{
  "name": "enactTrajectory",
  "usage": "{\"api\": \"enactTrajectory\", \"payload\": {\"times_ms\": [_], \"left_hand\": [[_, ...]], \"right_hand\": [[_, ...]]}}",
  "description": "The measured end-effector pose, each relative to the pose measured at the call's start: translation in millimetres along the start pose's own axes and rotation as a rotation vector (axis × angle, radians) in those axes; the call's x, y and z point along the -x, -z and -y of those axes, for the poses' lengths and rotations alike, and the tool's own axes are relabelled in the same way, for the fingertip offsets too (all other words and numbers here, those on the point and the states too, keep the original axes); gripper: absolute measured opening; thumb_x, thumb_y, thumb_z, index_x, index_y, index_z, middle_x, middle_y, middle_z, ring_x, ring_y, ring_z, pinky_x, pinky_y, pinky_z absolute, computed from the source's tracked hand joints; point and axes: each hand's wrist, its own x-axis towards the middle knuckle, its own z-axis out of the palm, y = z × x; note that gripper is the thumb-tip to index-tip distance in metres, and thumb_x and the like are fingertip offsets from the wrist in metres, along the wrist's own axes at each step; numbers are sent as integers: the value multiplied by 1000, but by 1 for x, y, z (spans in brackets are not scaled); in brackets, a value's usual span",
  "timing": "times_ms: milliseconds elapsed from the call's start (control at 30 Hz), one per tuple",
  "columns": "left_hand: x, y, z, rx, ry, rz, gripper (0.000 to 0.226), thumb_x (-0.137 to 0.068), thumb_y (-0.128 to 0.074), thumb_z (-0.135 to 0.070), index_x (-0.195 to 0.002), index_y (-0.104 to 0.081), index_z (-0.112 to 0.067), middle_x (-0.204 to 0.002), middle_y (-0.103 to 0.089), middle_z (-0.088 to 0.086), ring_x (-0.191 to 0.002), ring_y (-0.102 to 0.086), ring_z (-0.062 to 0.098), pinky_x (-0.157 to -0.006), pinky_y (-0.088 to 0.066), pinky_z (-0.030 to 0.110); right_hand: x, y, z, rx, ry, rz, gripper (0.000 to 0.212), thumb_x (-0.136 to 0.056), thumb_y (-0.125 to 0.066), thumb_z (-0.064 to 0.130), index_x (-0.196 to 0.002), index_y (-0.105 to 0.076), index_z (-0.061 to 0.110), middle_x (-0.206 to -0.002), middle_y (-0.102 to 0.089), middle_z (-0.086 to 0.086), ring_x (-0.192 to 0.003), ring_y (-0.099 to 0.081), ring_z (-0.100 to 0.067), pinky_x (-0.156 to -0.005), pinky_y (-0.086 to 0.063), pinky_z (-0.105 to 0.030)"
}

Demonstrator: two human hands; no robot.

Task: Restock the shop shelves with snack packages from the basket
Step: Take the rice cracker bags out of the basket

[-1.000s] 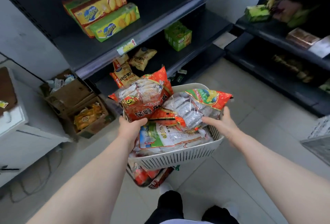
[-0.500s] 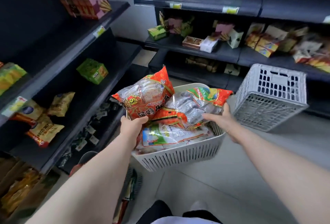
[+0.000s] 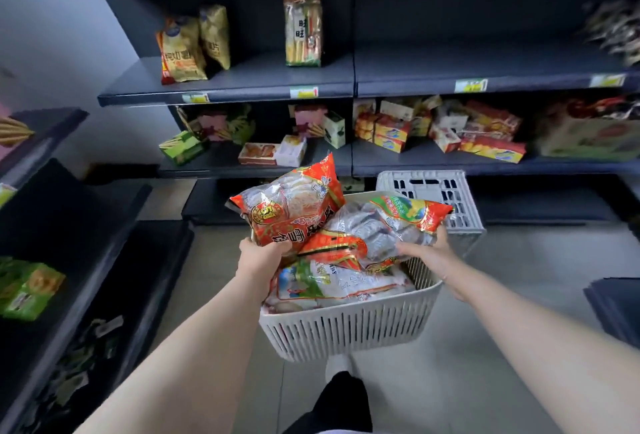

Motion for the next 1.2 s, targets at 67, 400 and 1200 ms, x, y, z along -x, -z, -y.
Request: {"api": "enactTrajectory", "payload": {"times_ms": [67,400,1200], "left_hand": [[-27,-31,-31,-47,-12,42,79,-61,-82,-36,-124,-40,-13,-107,-59,7,-103,-61,30,-97,-50,49],[-101,-184,-147,-72,-118,233,62,-78,-77,-22,-127,-40,-11,-97,-60,5,-90,-65,24,-89,-54,42],[-157,-408,-157,-436,262,298,54,-64,-85,-9,-113,-63,2,-89,-67,14,-77,-64,28,-75,-52,36]], "right_hand": [[-30,19,11,-29,-35,-75,114,-75,-81,39,-156,-2,20,-162,-13,-6,-146,-21,-29,-116,-22,-50],[-131,110,49,-176,-163,-411,83,-77,-80,21,-140,-27,11,-136,-47,-9,-118,-48,-26,-100,-38,-39],[-321,284,32,-13,-411,-189,87,-58,-80,23,-134,-40,12,-125,-55,-9,-112,-53,-27,-91,-41,-34]]}}
